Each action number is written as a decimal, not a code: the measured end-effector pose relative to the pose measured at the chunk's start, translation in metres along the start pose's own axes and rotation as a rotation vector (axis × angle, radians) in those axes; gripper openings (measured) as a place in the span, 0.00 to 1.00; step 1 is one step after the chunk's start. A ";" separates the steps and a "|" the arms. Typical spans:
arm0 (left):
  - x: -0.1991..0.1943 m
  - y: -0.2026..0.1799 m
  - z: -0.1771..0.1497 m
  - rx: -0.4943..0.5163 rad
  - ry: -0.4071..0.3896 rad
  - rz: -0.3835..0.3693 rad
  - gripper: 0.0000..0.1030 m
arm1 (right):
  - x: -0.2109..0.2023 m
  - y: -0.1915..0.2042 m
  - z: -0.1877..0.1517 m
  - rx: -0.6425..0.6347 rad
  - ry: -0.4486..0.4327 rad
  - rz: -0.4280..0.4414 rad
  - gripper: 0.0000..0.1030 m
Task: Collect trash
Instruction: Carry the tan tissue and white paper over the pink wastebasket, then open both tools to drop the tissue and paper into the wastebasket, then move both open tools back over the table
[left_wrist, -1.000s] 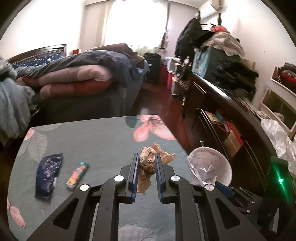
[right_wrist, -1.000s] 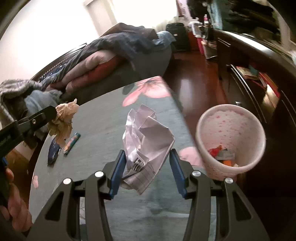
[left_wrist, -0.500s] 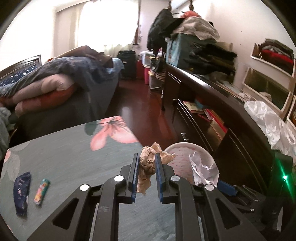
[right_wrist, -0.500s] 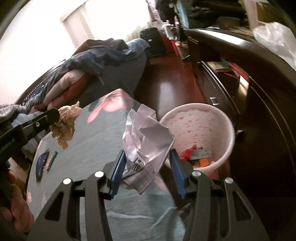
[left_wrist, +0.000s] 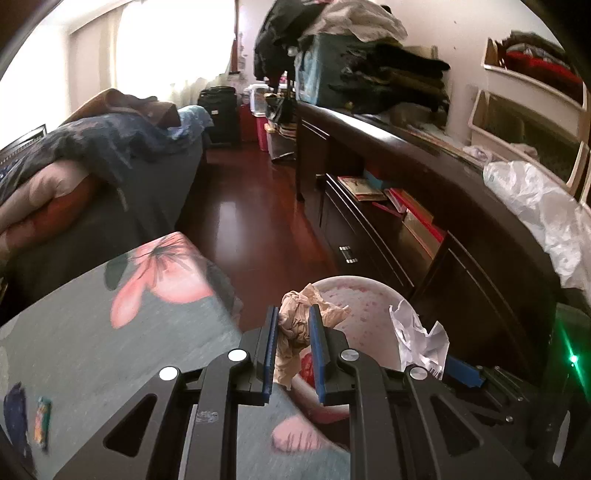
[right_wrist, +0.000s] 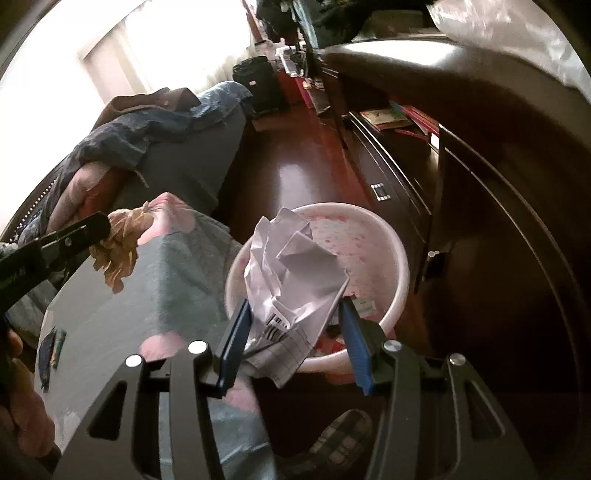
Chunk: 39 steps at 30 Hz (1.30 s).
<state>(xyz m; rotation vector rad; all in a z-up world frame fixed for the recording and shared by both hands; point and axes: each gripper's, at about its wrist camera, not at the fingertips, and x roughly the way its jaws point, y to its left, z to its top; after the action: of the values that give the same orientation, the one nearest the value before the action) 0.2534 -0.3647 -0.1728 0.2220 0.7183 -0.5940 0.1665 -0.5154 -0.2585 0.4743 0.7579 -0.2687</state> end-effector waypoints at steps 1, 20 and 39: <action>0.008 -0.003 0.002 0.006 0.009 -0.001 0.16 | 0.005 -0.002 0.002 -0.002 0.002 -0.004 0.48; 0.080 -0.021 0.020 0.003 0.097 -0.039 0.53 | 0.068 -0.039 0.016 0.000 0.011 -0.068 0.71; -0.063 0.038 -0.018 -0.061 -0.085 0.068 0.84 | -0.025 0.051 0.004 -0.123 -0.048 -0.031 0.82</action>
<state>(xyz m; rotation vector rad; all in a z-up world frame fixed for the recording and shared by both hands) 0.2276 -0.2998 -0.1433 0.1634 0.6432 -0.5131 0.1719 -0.4713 -0.2224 0.3392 0.7312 -0.2595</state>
